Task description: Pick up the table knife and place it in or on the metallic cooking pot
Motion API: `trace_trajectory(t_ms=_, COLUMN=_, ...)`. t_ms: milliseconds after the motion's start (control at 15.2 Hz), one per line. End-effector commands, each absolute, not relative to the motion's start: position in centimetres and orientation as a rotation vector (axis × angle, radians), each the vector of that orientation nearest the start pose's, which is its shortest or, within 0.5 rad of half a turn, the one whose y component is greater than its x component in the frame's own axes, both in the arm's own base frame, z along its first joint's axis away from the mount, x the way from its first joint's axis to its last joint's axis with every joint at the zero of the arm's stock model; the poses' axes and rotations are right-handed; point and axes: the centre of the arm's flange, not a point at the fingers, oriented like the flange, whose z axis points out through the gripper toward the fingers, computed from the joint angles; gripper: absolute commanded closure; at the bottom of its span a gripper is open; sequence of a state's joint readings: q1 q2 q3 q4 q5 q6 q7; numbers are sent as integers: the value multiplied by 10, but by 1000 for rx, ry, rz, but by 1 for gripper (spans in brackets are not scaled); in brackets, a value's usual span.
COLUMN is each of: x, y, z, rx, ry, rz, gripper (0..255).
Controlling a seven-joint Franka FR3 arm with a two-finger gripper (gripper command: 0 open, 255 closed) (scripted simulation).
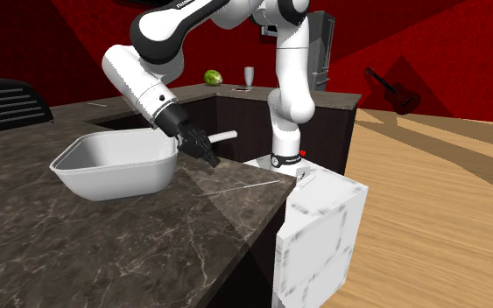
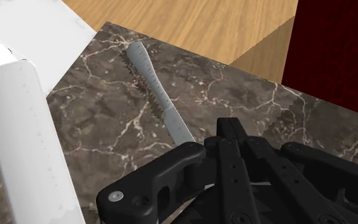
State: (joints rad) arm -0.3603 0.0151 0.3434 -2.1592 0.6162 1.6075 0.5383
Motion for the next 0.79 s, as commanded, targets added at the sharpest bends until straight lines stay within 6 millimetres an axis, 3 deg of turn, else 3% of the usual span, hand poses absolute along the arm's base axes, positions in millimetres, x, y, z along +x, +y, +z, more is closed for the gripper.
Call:
trace_trajectory(t_ms=0, x=479, y=52, z=377, rx=-2370, ry=949, rz=923, gripper=0)
trace_trajectory(t_ms=132, x=440, y=100, z=389, rx=-2763, ry=749, rz=486, gripper=0)
trace_trajectory(t_ms=264, x=392, y=139, z=377, rx=-3064, ry=488, rz=-25, gripper=0)
trace_trajectory(t_ms=330, x=387, y=143, z=374, rx=-3092, ry=454, rz=-89, gripper=0)
trace_trajectory(t_ms=726, x=389, y=143, z=342, rx=-3092, ry=454, rz=-89, gripper=0)
